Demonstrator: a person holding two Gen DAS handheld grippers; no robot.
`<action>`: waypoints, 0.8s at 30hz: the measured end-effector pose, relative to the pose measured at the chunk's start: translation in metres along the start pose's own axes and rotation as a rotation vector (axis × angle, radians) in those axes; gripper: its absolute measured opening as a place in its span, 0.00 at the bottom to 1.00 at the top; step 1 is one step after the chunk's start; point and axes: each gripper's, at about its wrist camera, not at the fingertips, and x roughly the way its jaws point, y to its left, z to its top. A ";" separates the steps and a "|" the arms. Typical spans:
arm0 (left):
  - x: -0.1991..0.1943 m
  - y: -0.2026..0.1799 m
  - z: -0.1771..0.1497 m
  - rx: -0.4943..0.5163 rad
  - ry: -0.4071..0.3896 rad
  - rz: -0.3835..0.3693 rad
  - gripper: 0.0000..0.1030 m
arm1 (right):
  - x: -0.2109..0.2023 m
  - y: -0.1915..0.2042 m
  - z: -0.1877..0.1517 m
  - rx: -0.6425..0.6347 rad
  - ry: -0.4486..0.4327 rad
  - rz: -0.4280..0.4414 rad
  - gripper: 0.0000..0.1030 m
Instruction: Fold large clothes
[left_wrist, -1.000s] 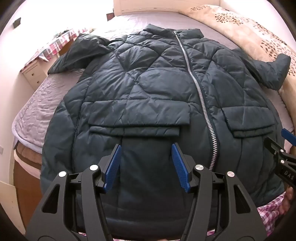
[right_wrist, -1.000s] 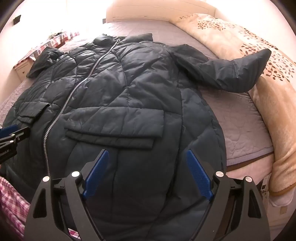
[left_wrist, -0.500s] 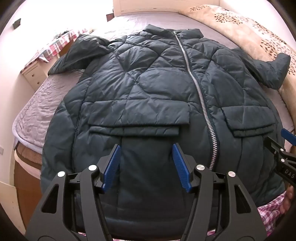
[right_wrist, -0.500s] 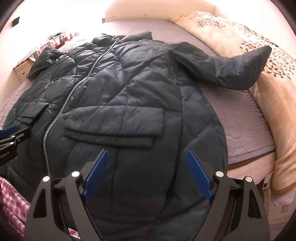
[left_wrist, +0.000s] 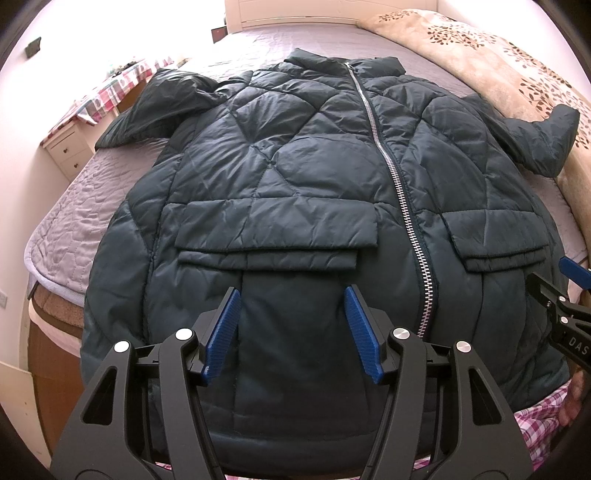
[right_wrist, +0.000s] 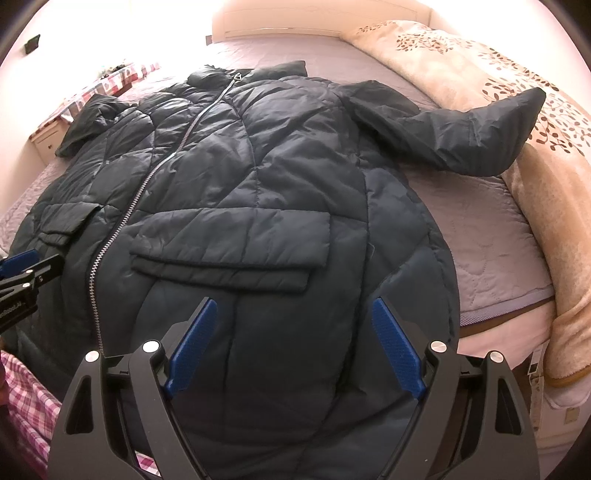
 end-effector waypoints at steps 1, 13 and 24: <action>0.000 0.000 0.000 0.000 0.000 0.000 0.57 | 0.000 -0.001 0.001 0.001 0.002 0.000 0.80; -0.003 -0.001 -0.003 0.000 0.002 0.003 0.57 | 0.001 -0.002 0.002 0.002 0.005 0.002 0.80; 0.000 0.000 0.000 0.002 0.001 0.001 0.58 | 0.003 0.000 0.000 0.000 0.014 0.007 0.80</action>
